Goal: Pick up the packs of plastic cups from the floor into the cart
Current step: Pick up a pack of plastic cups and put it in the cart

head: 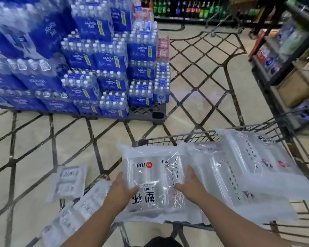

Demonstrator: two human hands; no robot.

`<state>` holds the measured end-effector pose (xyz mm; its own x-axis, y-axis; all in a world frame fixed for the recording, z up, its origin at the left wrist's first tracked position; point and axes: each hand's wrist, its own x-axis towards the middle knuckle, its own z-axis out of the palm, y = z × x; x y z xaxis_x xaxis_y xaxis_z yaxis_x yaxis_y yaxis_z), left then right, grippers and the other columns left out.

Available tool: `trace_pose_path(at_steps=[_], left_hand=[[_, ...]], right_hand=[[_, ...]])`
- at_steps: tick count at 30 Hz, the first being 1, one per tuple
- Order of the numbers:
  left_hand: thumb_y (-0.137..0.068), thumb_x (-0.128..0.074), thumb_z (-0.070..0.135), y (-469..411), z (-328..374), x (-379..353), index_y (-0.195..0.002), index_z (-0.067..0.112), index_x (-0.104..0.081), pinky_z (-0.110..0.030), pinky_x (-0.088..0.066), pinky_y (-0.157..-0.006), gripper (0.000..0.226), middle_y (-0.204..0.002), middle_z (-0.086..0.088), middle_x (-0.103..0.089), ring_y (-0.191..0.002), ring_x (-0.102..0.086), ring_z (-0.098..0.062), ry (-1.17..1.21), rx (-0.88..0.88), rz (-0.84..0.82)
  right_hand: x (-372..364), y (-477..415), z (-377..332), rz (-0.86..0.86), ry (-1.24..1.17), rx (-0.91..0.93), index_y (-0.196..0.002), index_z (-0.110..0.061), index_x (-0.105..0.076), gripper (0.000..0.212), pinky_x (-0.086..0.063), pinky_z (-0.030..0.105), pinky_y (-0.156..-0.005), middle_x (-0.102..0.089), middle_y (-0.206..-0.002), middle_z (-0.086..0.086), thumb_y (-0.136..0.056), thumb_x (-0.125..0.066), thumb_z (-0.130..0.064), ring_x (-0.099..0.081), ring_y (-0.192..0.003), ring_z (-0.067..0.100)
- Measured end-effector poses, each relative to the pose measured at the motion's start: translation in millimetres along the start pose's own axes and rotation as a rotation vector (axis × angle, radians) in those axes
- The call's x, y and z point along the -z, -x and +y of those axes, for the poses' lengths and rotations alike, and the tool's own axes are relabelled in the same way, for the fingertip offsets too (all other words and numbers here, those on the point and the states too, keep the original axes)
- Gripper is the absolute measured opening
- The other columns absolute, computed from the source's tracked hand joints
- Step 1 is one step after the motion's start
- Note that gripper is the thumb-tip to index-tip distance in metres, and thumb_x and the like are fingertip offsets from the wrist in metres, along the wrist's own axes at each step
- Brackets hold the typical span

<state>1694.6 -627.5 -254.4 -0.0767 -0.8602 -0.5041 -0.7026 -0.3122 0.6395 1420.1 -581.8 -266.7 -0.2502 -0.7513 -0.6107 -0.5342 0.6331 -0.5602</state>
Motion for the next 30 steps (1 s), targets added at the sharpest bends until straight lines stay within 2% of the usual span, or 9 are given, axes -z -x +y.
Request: trace_pose_path(at_steps=[1, 4, 7, 13, 17, 20, 22, 24, 30], left_hand=[[-0.079, -0.078, 0.037, -1, -1, -5, -0.141, 0.022, -0.035, -0.023, -0.046, -0.071, 0.077, -0.117, 0.008, -0.059, -0.090, -0.059, -0.006, -0.003, 0.006, -0.010], [-0.077, -0.080, 0.042, -3, -9, -16, -0.146, 0.022, -0.026, -0.032, -0.044, -0.086, 0.090, -0.132, 0.006, -0.051, -0.109, -0.053, -0.015, -0.041, 0.003, -0.053], [-0.075, -0.083, 0.039, -2, -20, -22, -0.149, 0.027, -0.020, -0.029, -0.041, -0.090, 0.098, -0.141, 0.001, -0.049, -0.117, -0.050, -0.015, -0.057, 0.030, -0.099], [-0.074, -0.082, 0.043, -8, -28, -31, -0.154, 0.027, -0.008, -0.031, -0.039, -0.098, 0.110, -0.151, -0.003, -0.040, -0.133, -0.043, -0.022, -0.146, 0.054, -0.097], [-0.076, -0.071, 0.063, -4, -27, -32, -0.157, 0.024, 0.002, -0.044, -0.039, -0.108, 0.116, -0.159, -0.005, -0.026, -0.141, -0.031, -0.027, -0.512, 0.070, -0.023], [-0.076, -0.066, 0.066, 0, -27, -28, -0.157, 0.026, 0.003, -0.047, -0.034, -0.112, 0.114, -0.164, -0.004, -0.010, -0.147, -0.018, -0.028, -0.665, 0.036, 0.017], [-0.075, -0.064, 0.069, 3, -33, -20, -0.156, 0.030, 0.007, -0.050, -0.029, -0.114, 0.115, -0.165, -0.002, -0.001, -0.150, -0.009, -0.029, -0.704, 0.045, 0.019], [-0.075, -0.062, 0.071, 10, -46, -10, -0.156, 0.032, 0.010, -0.050, -0.027, -0.116, 0.115, -0.166, -0.002, 0.002, -0.151, -0.007, -0.029, -0.709, 0.078, 0.021], [-0.074, -0.058, 0.078, 51, -122, 39, -0.157, 0.030, 0.006, -0.048, -0.030, -0.115, 0.115, -0.165, -0.003, -0.001, -0.150, -0.010, -0.028, -0.641, 0.298, 0.142]], right_hand=[[-1, -5, 3, -0.010, 0.005, -0.015, -0.158, -0.020, 0.002, 0.102, -0.035, 0.034, -0.103, -0.019, -0.162, 0.010, -0.086, -0.069, -0.036, -0.035, -0.141, 0.030], [-7, -18, 10, -0.044, 0.052, -0.036, -0.158, -0.019, -0.001, 0.097, -0.036, 0.032, -0.095, -0.024, -0.159, 0.012, -0.088, -0.067, -0.034, -0.039, -0.137, 0.033], [-14, -29, 19, -0.075, 0.063, -0.044, -0.158, -0.021, 0.000, 0.096, -0.034, 0.030, -0.085, -0.028, -0.157, 0.012, -0.088, -0.066, -0.032, -0.043, -0.132, 0.032], [-20, -30, 22, -0.092, 0.090, -0.041, -0.157, -0.027, 0.002, 0.103, -0.037, 0.034, -0.088, -0.027, -0.159, 0.009, -0.083, -0.069, -0.038, -0.047, -0.130, 0.032], [-22, -32, 22, -0.071, 0.184, -0.032, -0.147, -0.025, -0.016, 0.091, -0.048, 0.037, -0.087, -0.045, -0.136, 0.010, -0.076, -0.070, -0.042, -0.055, -0.105, 0.027], [-25, -30, 11, -0.025, 0.339, 0.038, -0.153, -0.018, -0.008, 0.100, -0.045, 0.038, -0.097, -0.032, -0.149, 0.014, -0.079, -0.072, -0.037, -0.046, -0.124, 0.031], [-29, -29, -3, 0.006, 0.506, 0.078, -0.157, -0.018, 0.004, 0.106, -0.038, 0.041, -0.110, -0.010, -0.160, 0.016, -0.082, -0.070, -0.035, -0.028, -0.142, 0.034], [-37, -27, -18, 0.012, 0.633, 0.149, -0.157, -0.019, 0.011, 0.106, -0.033, 0.042, -0.115, 0.005, -0.163, 0.016, -0.085, -0.066, -0.034, -0.013, -0.148, 0.036], [-81, -16, -74, -0.027, 0.707, 0.330, -0.157, -0.022, 0.009, 0.108, -0.029, 0.045, -0.117, 0.011, -0.163, 0.013, -0.086, -0.069, -0.039, -0.007, -0.149, 0.036]])
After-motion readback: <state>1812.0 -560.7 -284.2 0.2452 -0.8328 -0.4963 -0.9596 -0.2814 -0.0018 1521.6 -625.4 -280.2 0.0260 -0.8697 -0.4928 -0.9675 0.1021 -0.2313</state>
